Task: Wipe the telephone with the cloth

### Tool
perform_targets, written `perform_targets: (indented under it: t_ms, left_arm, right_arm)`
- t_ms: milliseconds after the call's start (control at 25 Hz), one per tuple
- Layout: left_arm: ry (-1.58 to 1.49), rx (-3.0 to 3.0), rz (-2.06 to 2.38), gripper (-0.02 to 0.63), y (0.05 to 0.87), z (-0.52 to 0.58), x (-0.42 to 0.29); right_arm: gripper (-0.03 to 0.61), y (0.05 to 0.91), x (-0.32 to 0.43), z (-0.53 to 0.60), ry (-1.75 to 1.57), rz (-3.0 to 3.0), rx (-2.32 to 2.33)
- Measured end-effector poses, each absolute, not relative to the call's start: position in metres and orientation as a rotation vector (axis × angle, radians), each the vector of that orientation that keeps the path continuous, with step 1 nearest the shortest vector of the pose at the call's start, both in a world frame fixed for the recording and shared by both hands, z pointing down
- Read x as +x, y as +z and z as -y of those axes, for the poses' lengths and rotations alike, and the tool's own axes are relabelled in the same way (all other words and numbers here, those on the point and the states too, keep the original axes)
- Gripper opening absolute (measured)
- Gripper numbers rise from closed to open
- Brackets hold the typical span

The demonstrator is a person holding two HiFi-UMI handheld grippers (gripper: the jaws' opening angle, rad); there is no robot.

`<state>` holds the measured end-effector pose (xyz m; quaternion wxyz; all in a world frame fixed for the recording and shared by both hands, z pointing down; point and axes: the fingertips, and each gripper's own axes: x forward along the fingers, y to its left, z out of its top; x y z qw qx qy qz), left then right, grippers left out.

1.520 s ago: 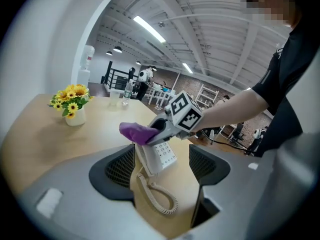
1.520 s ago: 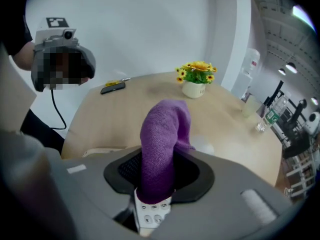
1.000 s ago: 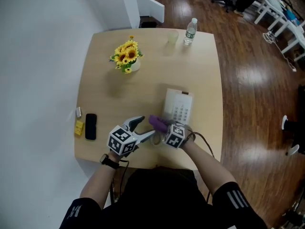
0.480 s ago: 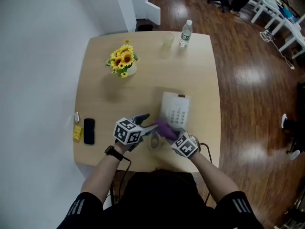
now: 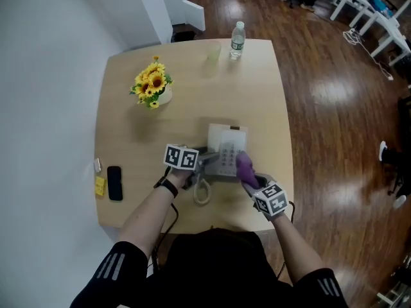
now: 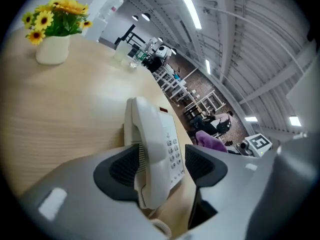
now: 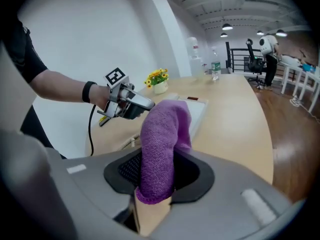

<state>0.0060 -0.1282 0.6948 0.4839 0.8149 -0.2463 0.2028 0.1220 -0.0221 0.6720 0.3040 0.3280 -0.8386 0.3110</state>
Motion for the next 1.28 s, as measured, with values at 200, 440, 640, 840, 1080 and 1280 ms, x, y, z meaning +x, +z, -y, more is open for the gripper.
perform_targets:
  t_ms: [200, 440, 640, 840, 1080, 1280]
  left_arm:
    - [0.449, 1.896, 0.600, 0.214, 0.708, 0.134, 0.001]
    - [0.401, 1.918, 0.514, 0.176, 0.700, 0.132, 0.010]
    - [0.315, 1.829, 0.441, 0.177, 0.708, 0.132, 0.017]
    - [0.291, 1.832, 0.396, 0.110, 0.708, 0.132, 0.020]
    - [0.212, 1.859, 0.279, 0.097, 0.681, 0.119, 0.024]
    - [0.067, 1.996, 0.143, 0.094, 0.620, 0.110, 0.026]
  right_arm:
    - [0.140, 0.671, 0.128, 0.023, 0.860, 2.229, 0.890]
    - [0.141, 0.677, 0.124, 0.022, 0.878, 2.233, 0.872]
    - [0.141, 0.674, 0.120, 0.027, 0.866, 2.243, 0.856]
    - [0.141, 0.669, 0.124, 0.032, 0.857, 2.248, 0.866]
    - [0.141, 0.666, 0.134, 0.037, 0.866, 2.249, 0.887]
    - [0.141, 0.654, 0.133, 0.046, 0.875, 2.283, 0.905]
